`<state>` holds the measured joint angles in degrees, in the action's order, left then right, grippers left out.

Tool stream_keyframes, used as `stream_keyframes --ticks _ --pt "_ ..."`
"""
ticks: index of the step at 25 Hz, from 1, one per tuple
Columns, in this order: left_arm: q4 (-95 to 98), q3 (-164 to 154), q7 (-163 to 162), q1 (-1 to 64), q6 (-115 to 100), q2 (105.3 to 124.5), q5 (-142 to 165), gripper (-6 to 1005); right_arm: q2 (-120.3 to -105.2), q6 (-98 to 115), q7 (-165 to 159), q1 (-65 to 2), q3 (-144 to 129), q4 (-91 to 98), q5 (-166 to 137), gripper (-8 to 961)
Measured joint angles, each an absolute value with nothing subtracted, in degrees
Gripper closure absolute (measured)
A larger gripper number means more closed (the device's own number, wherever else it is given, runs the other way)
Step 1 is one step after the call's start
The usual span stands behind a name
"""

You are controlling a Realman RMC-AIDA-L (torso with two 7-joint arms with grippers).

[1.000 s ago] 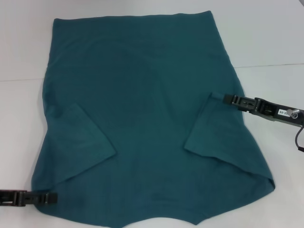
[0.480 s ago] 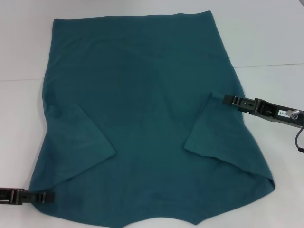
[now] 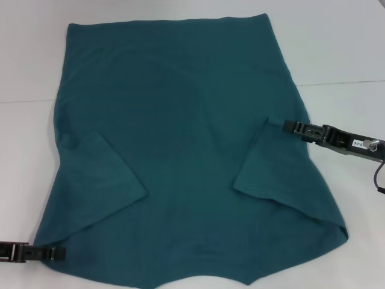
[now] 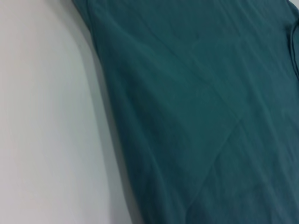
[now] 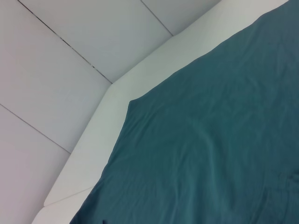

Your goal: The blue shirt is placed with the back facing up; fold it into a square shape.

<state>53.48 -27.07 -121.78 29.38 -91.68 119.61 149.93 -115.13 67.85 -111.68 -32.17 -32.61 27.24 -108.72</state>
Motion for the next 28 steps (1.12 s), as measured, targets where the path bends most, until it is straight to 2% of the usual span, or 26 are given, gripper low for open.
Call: stream_keyframes --ticks 21,26,28 --pt "53.3 -28.7 -122.6 30.2 -90.9 120.02 150.0 95 -115.13 67.6 -111.7 -32.2 -32.6 27.2 -108.7 49" --pt "53.4 -28.7 -123.3 30.6 -90.2 119.83 150.0 162 -115.13 67.7 -111.7 -32.2 -32.6 27.2 -108.7 49" --pt "53.4 -28.8 -123.5 30.6 -90.1 119.76 150.0 250 -115.13 67.8 -111.7 -32.2 -32.6 27.2 -108.7 50"
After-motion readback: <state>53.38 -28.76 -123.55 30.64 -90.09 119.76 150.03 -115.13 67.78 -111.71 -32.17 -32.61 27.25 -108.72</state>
